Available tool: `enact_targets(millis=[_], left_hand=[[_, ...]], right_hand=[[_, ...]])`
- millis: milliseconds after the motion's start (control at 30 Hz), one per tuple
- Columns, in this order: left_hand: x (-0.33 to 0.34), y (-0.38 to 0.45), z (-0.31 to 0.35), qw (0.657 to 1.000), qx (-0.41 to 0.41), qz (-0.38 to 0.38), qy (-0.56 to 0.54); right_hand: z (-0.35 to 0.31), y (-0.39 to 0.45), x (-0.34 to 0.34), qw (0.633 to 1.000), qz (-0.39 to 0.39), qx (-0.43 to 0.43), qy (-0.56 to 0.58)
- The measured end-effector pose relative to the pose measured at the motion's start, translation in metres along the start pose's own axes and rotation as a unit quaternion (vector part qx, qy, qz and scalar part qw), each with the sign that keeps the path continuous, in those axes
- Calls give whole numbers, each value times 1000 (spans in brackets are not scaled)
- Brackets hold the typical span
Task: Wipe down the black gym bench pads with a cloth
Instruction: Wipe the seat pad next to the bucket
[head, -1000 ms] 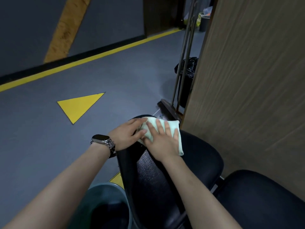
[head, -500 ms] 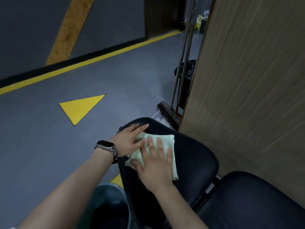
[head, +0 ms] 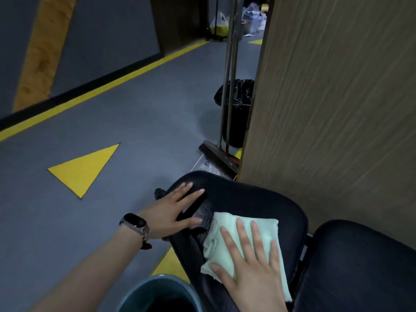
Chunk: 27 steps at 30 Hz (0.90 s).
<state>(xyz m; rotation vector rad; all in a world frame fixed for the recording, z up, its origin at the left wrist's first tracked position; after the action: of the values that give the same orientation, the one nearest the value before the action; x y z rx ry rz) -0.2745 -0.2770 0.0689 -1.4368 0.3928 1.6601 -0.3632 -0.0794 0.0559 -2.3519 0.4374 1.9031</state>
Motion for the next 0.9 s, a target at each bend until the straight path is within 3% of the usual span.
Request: enact_targets(millis=[200,600,733,900], left_hand=[[-11,12,-18,996,70,13,-56],[-35,34,-21,987,52,34,-149],[-32,33,-22,989,49,36,-137],[-22,29,-18,994,73,23,-73]], right_hand=[[5,36,1,999,-14,8,-31],[1,146,11,995,-83,59,15],[-26,130,8,999,-33,43,-2],[-67,83,20,999,-44,9,18]])
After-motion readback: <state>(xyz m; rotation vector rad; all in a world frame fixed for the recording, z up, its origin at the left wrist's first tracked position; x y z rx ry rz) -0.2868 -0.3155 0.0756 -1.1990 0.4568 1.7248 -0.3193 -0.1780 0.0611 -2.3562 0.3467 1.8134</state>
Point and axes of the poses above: each hand's wrist, its own y-axis towards the middle knuckle, its own x-axis out of the palm, z = x × y, the point moved 6 cm from there along y, towards the middle knuckle, and after that the axes turned 13 degrees about -x, right-handed, at the moved point
